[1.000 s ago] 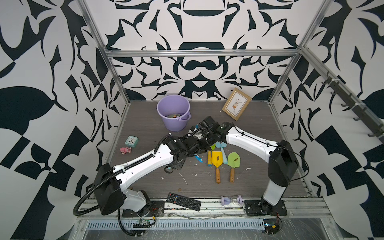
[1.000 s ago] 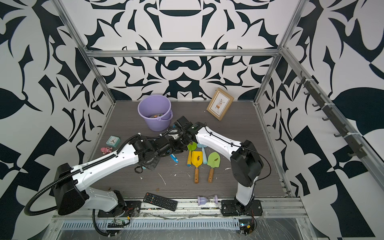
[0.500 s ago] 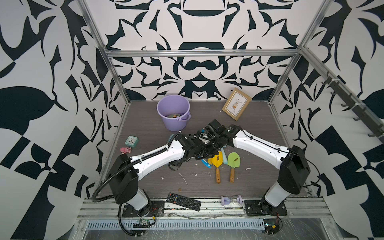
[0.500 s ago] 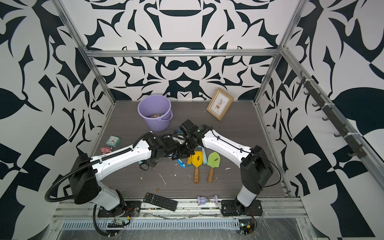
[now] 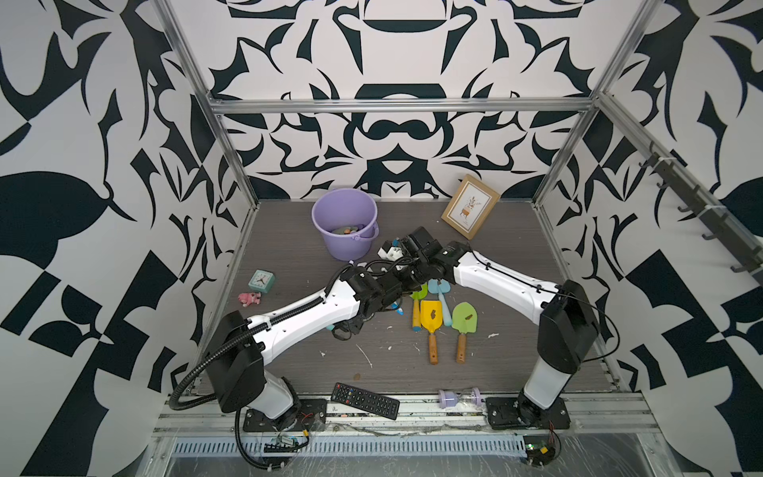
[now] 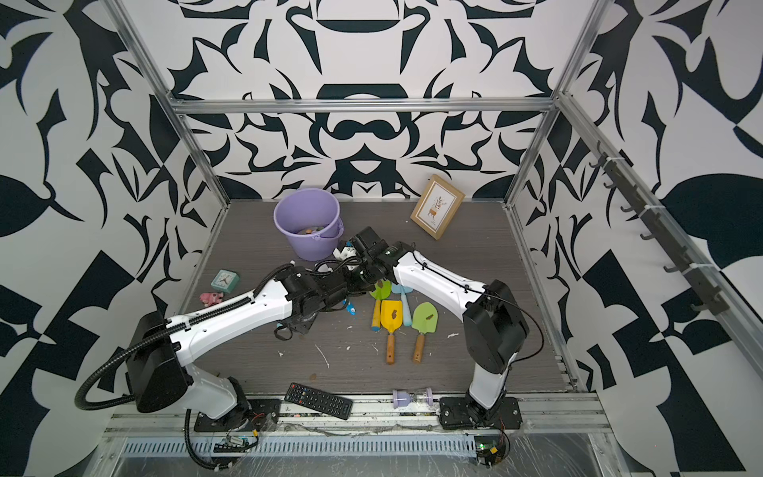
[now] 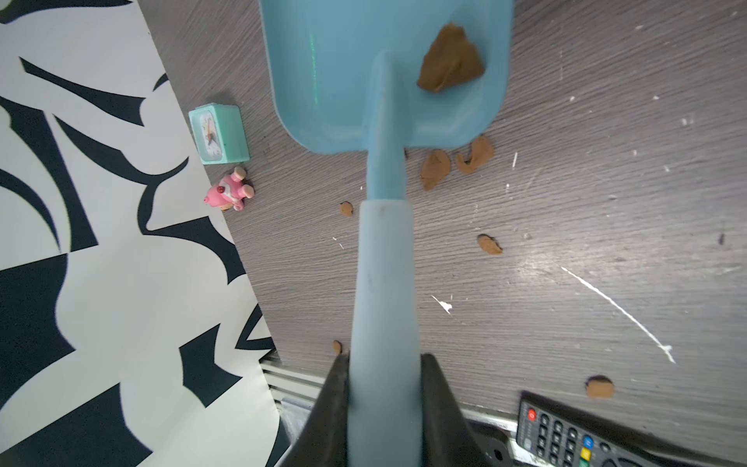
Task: Brush the soil off the hand trowel and place it into the bucket
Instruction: Brush off the soil from the hand trowel.
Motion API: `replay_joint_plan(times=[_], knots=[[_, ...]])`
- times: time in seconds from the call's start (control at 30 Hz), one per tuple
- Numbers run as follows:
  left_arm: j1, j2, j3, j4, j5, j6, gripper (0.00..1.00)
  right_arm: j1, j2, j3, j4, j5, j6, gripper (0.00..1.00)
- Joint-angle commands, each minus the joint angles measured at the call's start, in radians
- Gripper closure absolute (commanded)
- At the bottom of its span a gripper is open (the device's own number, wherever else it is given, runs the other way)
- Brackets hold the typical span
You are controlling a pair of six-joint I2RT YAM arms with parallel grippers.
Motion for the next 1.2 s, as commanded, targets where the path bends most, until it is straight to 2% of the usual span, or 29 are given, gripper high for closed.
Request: replay_joint_plan(times=[0.0, 0.13, 0.27, 0.6, 0.73, 0.87, 1.03, 1.17], knots=[[-0.014, -0.028, -0.006, 0.022, 0.015, 0.013, 1.0, 0.035, 0.022, 0.026, 0.132, -0.068, 0.025, 1.0], [-0.014, -0.032, -0.002, 0.04, -0.006, 0.015, 1.0, 0.067, 0.085, 0.027, 0.127, -0.14, 0.033, 1.0], [-0.014, -0.024, -0.003, 0.051, -0.044, 0.011, 1.0, 0.1, 0.072, -0.038, 0.158, -0.186, 0.066, 1.0], [-0.014, 0.081, 0.053, -0.015, -0.193, 0.001, 1.0, 0.125, -0.093, -0.172, 0.086, -0.17, 0.059, 1.0], [-0.016, 0.103, 0.058, -0.038, -0.223, -0.011, 1.0, 0.102, -0.106, -0.169, 0.053, -0.114, 0.04, 1.0], [-0.016, 0.07, 0.05, -0.03, -0.196, 0.003, 1.0, 0.039, -0.13, -0.189, 0.124, -0.05, 0.055, 1.0], [-0.016, 0.023, 0.019, 0.0, -0.142, 0.021, 1.0, 0.005, -0.133, -0.151, 0.176, -0.054, 0.071, 1.0], [-0.008, -0.017, 0.013, 0.056, -0.011, 0.046, 1.0, 0.001, -0.145, -0.154, 0.137, 0.0, 0.052, 1.0]])
